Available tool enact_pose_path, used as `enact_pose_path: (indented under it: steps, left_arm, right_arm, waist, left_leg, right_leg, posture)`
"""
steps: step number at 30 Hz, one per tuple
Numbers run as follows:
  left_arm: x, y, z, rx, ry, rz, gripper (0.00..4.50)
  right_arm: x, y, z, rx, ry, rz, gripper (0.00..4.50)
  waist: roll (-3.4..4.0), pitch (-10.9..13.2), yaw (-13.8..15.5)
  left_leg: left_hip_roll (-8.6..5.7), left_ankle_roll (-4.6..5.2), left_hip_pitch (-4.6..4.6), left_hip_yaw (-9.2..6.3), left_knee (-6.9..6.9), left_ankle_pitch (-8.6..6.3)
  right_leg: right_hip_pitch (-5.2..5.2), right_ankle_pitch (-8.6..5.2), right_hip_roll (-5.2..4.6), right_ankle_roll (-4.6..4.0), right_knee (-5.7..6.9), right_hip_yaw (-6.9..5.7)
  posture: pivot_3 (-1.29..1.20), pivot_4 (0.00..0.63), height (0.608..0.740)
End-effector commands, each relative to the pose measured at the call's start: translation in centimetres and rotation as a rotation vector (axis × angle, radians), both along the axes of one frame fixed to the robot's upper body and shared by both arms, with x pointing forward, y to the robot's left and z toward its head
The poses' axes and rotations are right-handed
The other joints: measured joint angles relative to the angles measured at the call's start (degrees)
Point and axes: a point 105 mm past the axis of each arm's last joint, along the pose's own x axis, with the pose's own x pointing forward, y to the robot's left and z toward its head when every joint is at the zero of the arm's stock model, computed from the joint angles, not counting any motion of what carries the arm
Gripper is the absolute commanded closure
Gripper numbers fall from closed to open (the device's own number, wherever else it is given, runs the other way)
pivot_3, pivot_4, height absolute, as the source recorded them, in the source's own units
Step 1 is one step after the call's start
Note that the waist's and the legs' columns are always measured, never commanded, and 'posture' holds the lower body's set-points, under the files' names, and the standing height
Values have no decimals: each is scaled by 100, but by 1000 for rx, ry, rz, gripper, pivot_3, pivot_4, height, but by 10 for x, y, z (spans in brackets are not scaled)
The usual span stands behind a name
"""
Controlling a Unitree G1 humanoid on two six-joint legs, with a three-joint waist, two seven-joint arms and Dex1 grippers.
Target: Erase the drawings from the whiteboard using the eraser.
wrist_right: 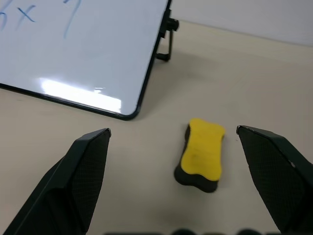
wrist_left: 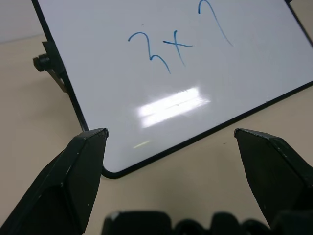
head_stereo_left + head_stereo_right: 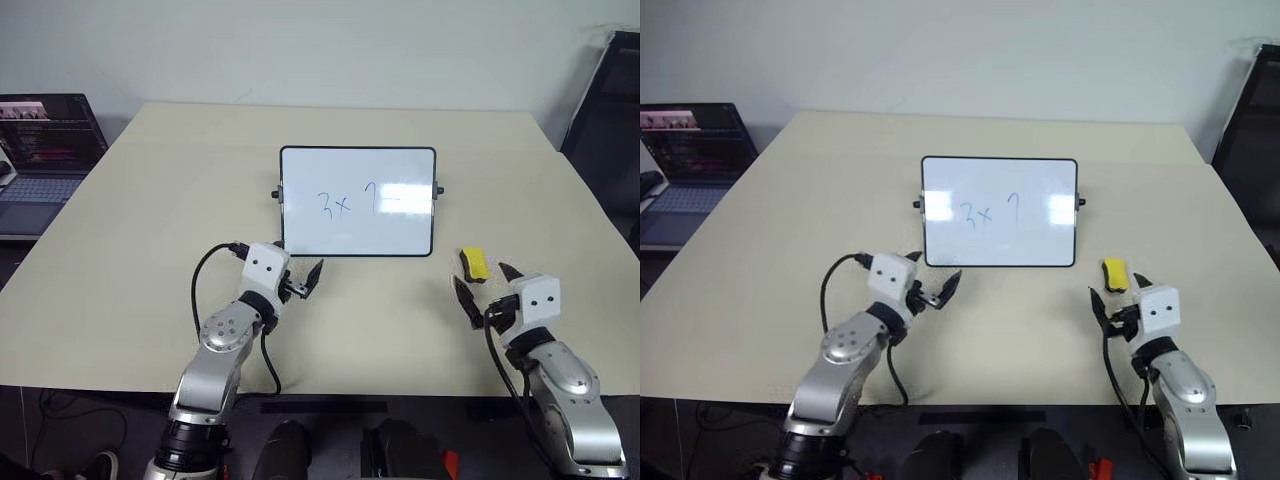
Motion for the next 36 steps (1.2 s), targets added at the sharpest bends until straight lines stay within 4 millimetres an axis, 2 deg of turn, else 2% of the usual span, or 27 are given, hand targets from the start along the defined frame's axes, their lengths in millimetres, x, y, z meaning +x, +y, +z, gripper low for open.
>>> enact_pose_path:
  steps: [1,3,6,11,15,17,21,24,28,33,36]
  left_arm:
    - [-4,-9,5,-12,-33,-9,0]
    - [-5,-9,0,-11,-24,3,0]
    - [-5,-11,3,-37,-14,6,0]
    - [-11,-15,9,-21,-39,-90,0]
    - [-11,-20,29,17,-82,-206,0]
    - [-12,-25,39,23,-87,-295,0]
    - [-12,-26,50,59,-94,-423,0]
    - [-8,-45,76,77,-142,-621,0]
    - [-7,-54,92,98,-140,-780,0]
    - [-17,-50,87,177,-55,-952,0]
    - [-17,-39,83,214,-26,-983,0]
  right_arm:
    - [0,4,8,-12,-9,19,17]
    - [-3,7,0,-8,39,39,17]
    - [-7,15,10,-8,32,69,17]
    - [-12,14,19,-33,29,34,17]
    - [-12,15,31,-38,0,16,17]
    - [-9,9,37,-20,-15,-34,17]
    - [-6,5,42,9,-30,-107,17]
    - [-2,-3,54,51,-12,-112,17]
    - [8,-6,56,118,47,-144,17]
    - [26,2,50,172,132,-167,17]
    - [35,12,51,196,139,-176,17]
  waist:
    - [0,0,2]
    - [0,0,5]
    - [1,0,-1]
    - [1,0,2]
    - [0,0,8]
    - [0,0,8]
    - [1,0,-2]
    - [3,5,8]
    - [3,4,9]
    - [6,5,-79]
    - [6,5,-91]
  left_leg:
    - [1,0,0,0,0,0]
    - [0,0,2,1,0,0]
    - [0,0,2,0,0,0]
    - [0,0,4,0,1,0]
    - [0,0,4,0,1,0]
    - [-1,0,4,1,1,0]
    - [-1,0,7,2,0,0]
    - [-1,0,3,3,0,0]
    - [-4,1,4,8,7,0]
    - [0,2,3,11,-16,0]
    - [-1,2,2,10,-28,0]
  right_leg:
    - [0,0,0,1,0,-1]
    - [3,-1,0,1,0,-2]
    - [3,-1,0,1,0,0]
    - [5,-14,1,25,0,-1]
    - [5,-15,1,25,0,-2]
    - [6,-15,1,26,0,-2]
    - [6,-15,1,26,-1,0]
    - [4,-16,4,24,1,-6]
    - [13,-15,5,27,-5,-17]
    - [-10,-1,9,-2,0,-9]
    - [-16,-3,10,-7,1,-5]
  posture:
    - [0,150,740]
    - [0,150,740]
    - [0,150,740]
    - [0,150,740]
    - [0,150,740]
    - [0,150,740]
    - [0,150,740]
    - [0,150,740]
    - [0,150,740]
    - [0,150,740]
    - [0,150,740]
